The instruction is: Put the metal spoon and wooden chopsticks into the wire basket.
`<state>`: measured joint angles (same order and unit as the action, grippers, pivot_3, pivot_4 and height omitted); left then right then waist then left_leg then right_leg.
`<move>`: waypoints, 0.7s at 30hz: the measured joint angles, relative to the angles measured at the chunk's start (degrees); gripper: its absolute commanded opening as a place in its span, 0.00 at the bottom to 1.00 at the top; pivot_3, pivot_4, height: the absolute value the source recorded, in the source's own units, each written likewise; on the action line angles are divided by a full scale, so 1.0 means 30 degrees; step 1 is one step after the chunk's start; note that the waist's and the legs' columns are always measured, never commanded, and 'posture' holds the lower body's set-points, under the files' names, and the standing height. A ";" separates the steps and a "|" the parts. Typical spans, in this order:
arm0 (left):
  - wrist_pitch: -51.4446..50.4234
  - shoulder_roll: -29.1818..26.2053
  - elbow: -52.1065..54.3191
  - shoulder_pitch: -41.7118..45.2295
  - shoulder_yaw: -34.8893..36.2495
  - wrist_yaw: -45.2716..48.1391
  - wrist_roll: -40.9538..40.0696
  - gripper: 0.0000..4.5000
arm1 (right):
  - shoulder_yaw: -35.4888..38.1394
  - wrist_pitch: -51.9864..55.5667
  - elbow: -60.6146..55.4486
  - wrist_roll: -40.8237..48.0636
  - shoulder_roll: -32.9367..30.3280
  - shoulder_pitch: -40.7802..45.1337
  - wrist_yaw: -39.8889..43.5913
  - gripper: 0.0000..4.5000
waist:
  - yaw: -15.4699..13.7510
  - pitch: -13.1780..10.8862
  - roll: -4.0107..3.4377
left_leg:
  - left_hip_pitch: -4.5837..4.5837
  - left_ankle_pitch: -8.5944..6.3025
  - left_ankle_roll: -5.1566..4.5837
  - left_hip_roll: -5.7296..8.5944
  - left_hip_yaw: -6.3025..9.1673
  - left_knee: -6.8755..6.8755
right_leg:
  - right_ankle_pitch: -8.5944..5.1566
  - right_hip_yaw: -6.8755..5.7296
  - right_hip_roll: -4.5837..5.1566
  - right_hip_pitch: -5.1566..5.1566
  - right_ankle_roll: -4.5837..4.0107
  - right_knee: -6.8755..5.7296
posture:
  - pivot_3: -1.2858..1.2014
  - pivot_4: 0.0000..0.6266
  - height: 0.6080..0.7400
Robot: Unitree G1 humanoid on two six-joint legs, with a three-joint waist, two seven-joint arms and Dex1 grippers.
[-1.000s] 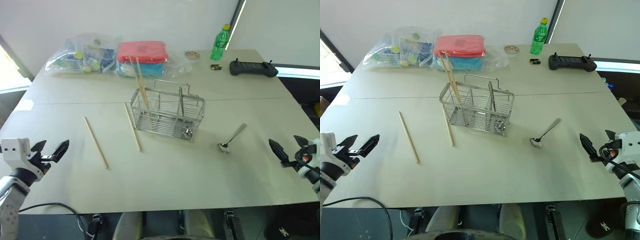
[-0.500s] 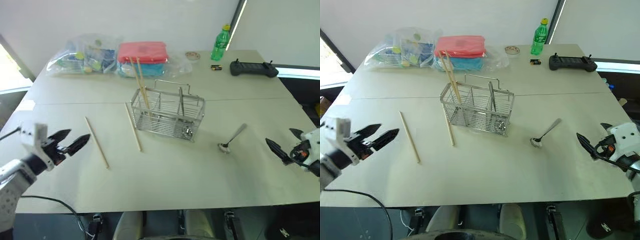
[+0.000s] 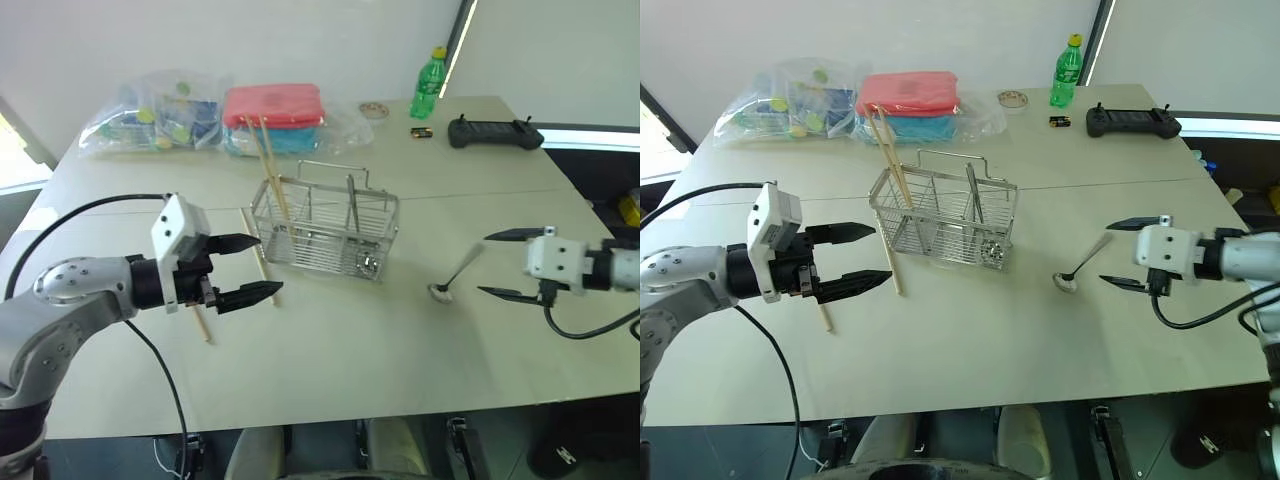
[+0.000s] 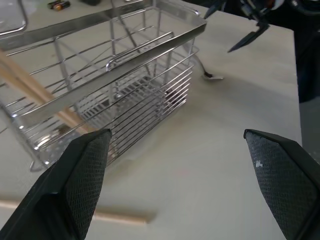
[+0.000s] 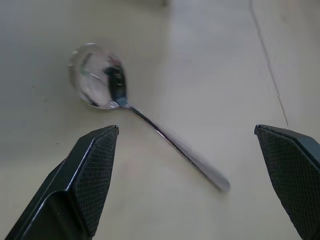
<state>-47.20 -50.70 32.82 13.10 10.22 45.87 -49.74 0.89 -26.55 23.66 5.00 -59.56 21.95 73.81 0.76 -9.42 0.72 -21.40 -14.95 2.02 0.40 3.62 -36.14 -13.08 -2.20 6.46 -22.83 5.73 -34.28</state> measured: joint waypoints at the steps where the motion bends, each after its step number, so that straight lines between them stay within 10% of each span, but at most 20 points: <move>1: 0.0197 0.0020 -0.0155 -0.0040 -0.0231 0.0191 0.0279 1.00 | -0.0591 -0.0761 0.0621 -0.0259 0.0065 0.0632 0.0514 1.00 | -0.0001 -0.0004 0.0006 | 0.0006 0.0000 0.0000 0.0001 -0.0001 0.0004 | 0.0001 0.0004 0.0000 0.0001 0.0000 -0.0002 | 0.52 0.24 0.63; 21: 0.5069 0.5126 -0.1935 0.0396 -0.2483 0.0533 0.3585 1.00 | -0.6135 -0.6791 1.0480 -0.2370 0.2639 0.9112 0.6072 1.00 | 0.0004 -0.0047 0.0014 | 0.0021 0.0013 0.0022 0.0028 -0.0010 -0.0004 | 0.0026 0.0069 -0.0002 0.0014 0.0028 -0.0009 | 0.52 0.24 0.63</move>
<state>-32.00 -35.33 27.01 14.29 2.77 47.47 -38.99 -17.52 -46.92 55.10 -2.11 -51.65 49.28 92.03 0.77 -9.57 0.77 -21.33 -14.91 2.08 0.48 3.59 -36.15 -13.00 -1.99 6.45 -22.79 5.81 -34.31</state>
